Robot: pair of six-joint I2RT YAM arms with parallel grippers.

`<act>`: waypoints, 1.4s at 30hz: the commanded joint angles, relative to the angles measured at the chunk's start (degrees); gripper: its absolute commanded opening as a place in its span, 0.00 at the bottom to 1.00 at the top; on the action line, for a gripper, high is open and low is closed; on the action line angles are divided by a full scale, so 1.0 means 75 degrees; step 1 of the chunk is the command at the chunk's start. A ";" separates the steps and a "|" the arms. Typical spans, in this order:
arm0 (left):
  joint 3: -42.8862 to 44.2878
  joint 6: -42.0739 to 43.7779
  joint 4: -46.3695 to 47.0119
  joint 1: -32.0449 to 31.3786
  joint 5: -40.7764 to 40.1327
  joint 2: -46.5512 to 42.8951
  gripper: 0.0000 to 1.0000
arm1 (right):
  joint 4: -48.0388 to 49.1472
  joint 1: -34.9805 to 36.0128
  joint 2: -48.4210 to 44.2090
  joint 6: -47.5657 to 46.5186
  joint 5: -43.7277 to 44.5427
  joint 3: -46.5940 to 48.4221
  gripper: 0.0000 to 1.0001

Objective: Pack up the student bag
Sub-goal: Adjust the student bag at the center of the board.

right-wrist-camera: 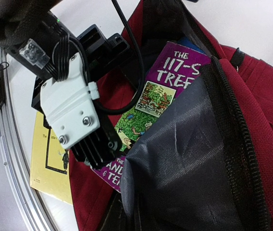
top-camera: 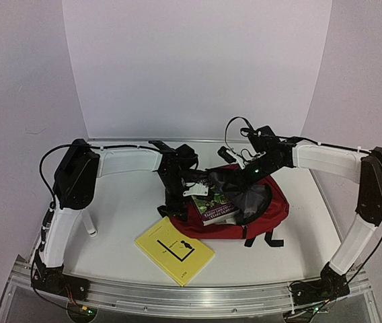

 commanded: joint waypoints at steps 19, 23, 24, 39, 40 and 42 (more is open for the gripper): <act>-0.0885 -0.0286 0.0664 -0.0856 -0.0434 -0.1403 0.00 | -0.0144 -0.0302 0.0559 0.0317 0.0522 0.0533 0.00; -0.1421 -0.0285 0.0976 -0.1090 -0.0675 -0.2222 0.00 | -0.0125 -0.0472 0.0764 0.0443 0.0831 0.0789 0.00; -0.1590 -0.0291 0.1149 -0.1100 -0.0664 -0.2443 0.00 | -0.0112 -0.0512 0.0798 0.0471 0.0924 0.0853 0.00; -0.3715 -0.0475 0.3310 -0.1098 -0.0565 -0.5458 0.00 | -0.0024 -0.0917 0.0944 0.0627 0.1425 0.1191 0.00; -0.3789 -0.0493 0.3362 -0.1100 -0.0571 -0.5499 0.00 | -0.0020 -0.0919 0.0955 0.0640 0.1404 0.1223 0.00; -0.3920 -0.0474 0.3401 -0.1102 -0.0726 -0.5376 0.00 | -0.0005 -0.0920 0.0972 0.0678 0.1301 0.1307 0.00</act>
